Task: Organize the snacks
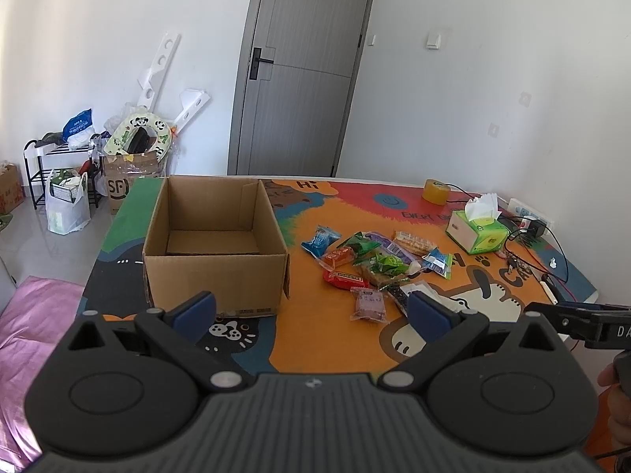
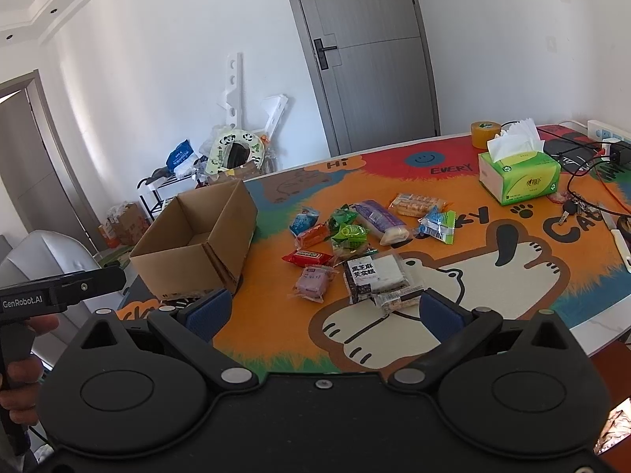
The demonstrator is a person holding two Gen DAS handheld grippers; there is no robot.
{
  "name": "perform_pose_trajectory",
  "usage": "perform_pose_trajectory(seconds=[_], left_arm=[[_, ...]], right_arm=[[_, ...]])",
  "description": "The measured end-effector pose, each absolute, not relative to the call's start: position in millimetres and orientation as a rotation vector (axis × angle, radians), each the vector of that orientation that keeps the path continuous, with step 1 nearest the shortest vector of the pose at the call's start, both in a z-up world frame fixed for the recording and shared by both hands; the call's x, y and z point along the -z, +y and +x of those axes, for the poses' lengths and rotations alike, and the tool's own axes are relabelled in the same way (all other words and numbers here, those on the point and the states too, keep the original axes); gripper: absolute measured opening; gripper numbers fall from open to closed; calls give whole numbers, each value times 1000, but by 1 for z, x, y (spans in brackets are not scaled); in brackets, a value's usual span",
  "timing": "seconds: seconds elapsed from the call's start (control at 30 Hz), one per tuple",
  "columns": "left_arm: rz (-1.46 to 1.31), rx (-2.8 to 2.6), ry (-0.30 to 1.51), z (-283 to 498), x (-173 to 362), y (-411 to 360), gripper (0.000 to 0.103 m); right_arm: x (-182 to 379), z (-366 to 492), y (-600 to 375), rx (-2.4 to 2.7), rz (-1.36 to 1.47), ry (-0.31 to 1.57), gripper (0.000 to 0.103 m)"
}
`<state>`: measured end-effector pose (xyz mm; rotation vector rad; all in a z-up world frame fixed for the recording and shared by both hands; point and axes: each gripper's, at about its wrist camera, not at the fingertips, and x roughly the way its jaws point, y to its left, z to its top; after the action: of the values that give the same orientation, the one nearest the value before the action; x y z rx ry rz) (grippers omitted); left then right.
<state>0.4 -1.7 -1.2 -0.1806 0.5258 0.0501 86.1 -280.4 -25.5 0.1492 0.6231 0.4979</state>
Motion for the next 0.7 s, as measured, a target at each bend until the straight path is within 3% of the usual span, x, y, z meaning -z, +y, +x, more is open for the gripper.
perform_pose_trajectory(seconds=[0.7], left_arm=[[-179, -45, 525, -2, 1, -2, 102]], right_arm=[[26, 86, -280, -494, 146, 627, 103]])
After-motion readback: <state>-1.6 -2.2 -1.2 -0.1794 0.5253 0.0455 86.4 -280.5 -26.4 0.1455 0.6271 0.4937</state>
